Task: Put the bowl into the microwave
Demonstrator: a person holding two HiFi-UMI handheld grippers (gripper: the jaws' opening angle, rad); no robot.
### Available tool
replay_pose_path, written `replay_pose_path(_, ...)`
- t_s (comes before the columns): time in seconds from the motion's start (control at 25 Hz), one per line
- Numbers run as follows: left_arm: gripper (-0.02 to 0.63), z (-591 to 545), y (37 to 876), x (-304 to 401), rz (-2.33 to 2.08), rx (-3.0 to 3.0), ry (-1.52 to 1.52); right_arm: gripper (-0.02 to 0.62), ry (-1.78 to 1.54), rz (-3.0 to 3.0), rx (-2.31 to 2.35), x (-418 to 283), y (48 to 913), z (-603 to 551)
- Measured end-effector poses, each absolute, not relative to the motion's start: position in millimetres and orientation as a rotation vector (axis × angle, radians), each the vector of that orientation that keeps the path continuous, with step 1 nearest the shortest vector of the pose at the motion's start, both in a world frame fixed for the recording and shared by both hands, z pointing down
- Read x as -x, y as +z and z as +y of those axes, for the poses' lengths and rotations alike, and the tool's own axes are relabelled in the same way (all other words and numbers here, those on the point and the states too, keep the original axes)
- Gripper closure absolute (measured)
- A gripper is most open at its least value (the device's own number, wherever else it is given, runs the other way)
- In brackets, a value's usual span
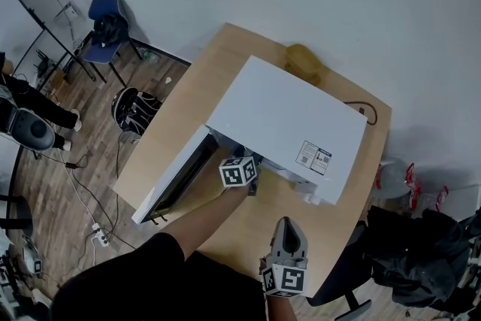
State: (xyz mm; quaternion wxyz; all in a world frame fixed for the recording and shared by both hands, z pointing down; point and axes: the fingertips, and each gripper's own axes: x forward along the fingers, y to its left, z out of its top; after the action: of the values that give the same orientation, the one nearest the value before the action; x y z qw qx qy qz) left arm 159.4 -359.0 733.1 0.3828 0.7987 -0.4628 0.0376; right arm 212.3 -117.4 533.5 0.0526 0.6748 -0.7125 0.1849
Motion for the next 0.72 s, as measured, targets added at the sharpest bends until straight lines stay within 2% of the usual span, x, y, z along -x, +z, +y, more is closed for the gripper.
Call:
replay_pose_path(0.16,0.275,-359,729,-160,-1.169,-2.147,0.125,0.535,0.564,-2.175,-2.035,-210,534,-117)
replay_pose_path(0.72,0.247,-343,716,-164,-1.157,-2.483,0.291,0.535,0.579,-2.166,-2.014,-198,536,-111)
